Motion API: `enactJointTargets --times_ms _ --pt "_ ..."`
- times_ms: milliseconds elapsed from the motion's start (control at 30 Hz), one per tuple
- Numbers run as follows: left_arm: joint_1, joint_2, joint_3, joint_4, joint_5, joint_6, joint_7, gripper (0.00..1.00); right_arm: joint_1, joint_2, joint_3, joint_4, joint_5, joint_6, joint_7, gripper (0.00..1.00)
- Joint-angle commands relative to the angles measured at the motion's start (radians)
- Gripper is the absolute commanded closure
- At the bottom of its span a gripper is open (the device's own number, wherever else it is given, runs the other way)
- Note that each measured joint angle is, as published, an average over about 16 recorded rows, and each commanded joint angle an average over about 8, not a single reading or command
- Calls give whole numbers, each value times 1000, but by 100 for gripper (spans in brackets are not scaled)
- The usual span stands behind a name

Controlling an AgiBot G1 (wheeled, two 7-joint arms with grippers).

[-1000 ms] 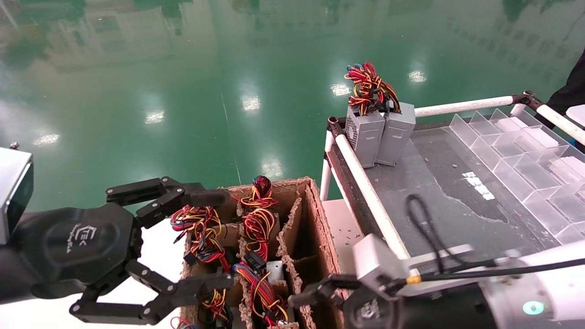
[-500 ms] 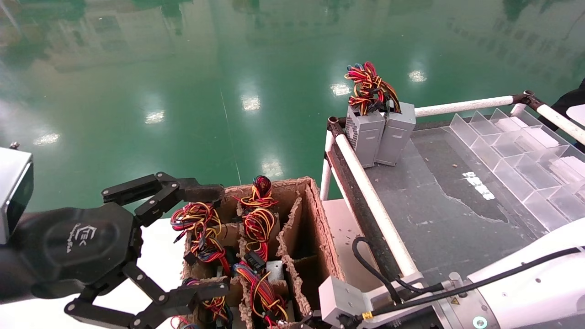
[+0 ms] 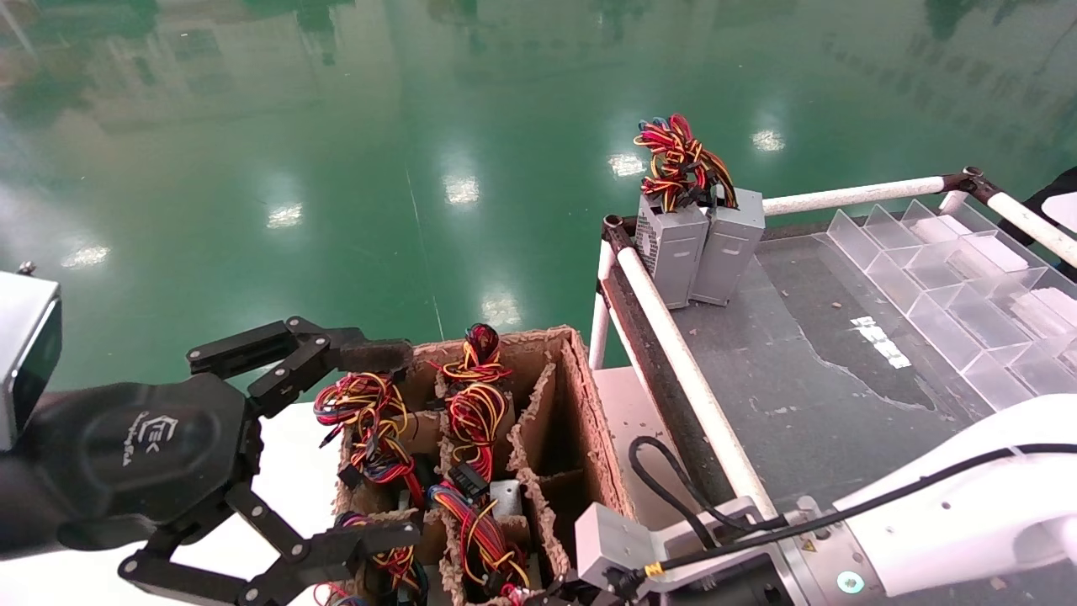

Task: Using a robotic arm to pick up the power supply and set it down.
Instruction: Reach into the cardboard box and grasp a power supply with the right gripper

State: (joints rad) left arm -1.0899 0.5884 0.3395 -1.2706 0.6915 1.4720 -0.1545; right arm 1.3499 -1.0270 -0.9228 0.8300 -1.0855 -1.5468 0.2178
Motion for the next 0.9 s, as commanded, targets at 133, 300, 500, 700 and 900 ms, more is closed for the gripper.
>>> enactJointTargets --times_ms 133,300,500,700,900 --pt "0 0 0 0 0 0 0 0 11 -23 -11 -22 -19 15 -20 100" --pt "0 0 0 0 0 0 0 0 14 -31 -15 -18 -30 30 -27 100" --pt "0 0 0 0 0 0 0 0 7 -29 -14 -10 -26 36 -22 100" --pt "0 0 0 0 0 0 0 0 -4 -18 -11 -6 -12 29 -11 100" --pt "0 0 1 0 0 0 0 0 -22 -1 -3 -5 9 29 -10 100"
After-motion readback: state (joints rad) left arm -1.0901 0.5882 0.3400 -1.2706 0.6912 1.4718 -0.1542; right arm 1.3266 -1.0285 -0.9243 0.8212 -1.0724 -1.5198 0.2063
